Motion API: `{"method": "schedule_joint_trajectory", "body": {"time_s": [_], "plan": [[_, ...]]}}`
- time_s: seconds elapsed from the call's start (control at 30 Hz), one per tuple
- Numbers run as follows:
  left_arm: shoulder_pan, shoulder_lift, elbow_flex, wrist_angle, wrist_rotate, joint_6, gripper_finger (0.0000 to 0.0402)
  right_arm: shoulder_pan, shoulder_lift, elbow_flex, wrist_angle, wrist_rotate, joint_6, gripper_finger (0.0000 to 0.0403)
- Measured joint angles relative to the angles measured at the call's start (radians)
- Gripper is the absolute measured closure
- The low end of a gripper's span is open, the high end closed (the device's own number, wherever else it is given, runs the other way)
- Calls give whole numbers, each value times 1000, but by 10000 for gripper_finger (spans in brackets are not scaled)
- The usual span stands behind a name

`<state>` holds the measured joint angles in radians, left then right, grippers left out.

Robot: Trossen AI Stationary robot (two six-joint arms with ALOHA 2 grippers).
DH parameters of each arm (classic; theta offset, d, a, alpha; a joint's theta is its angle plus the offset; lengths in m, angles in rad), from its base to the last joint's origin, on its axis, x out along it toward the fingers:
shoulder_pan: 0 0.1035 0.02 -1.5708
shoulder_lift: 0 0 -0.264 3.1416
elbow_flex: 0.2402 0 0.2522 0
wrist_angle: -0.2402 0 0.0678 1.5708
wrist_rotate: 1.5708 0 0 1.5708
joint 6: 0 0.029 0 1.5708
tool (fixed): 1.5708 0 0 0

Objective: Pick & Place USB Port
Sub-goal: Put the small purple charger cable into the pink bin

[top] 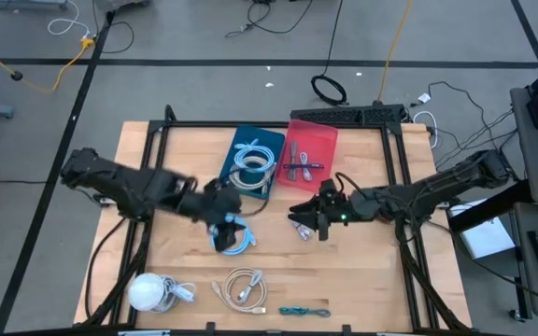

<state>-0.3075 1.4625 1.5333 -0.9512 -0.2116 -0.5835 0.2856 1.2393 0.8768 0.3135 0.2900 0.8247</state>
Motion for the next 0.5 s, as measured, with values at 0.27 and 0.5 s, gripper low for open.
{"method": "schedule_joint_trajectory", "body": {"time_s": [0.27, 0.5], "plan": [[-186, 12, -10, -20, -362, -484, 172, -123, -41, 152, -652, -207, -169, 248], [-235, 42, -22, -56, -442, -622, 172, -92, 118, 330, -1035, -190, -251, 248]]}}
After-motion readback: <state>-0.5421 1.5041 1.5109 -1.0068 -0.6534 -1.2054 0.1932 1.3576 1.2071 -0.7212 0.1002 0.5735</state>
